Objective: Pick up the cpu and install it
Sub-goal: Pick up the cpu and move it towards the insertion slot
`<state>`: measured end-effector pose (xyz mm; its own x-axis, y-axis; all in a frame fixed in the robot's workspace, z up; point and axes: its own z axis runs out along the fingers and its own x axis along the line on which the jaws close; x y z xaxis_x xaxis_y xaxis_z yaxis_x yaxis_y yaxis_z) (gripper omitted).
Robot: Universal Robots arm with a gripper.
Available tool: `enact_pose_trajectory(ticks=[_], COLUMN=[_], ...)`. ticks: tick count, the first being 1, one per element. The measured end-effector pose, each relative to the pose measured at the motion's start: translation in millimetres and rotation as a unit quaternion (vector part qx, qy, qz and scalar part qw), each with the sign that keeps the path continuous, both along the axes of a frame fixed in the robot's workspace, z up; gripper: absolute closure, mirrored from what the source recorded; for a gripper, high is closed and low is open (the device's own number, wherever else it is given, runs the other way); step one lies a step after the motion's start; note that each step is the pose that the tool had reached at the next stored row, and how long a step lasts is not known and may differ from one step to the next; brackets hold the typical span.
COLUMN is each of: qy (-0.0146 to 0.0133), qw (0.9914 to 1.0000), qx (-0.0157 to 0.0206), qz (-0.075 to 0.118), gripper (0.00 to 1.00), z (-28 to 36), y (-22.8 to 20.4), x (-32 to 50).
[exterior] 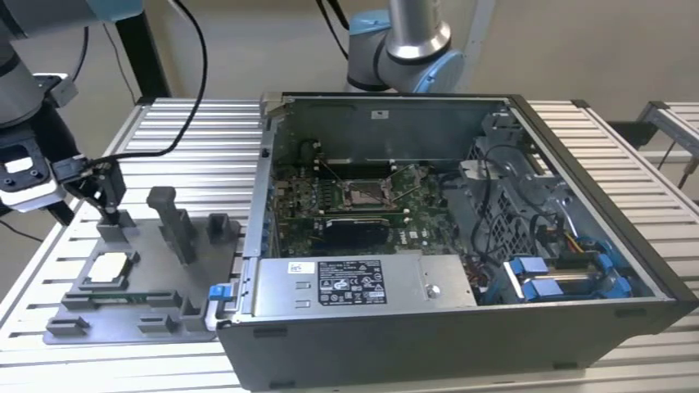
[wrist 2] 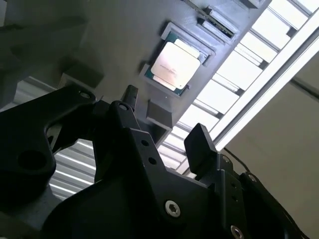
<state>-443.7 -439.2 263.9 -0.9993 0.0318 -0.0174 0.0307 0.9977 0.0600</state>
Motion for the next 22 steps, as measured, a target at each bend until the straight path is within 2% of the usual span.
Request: enact_pose_trajectory(ticks=[5, 15, 22], qy=[0.0001, -0.0001, -0.0001], qw=[1.0, 1.0, 1.0], qx=[0.0, 0.0, 0.0003], qz=[0.0, 0.0, 0.0], gripper=[0.0, 0.0, 0.0], z=[-6.8, -21.7, -28.4], y=[-2.0, -14.8, -15.1], x=[0.0, 0.0, 0.0])
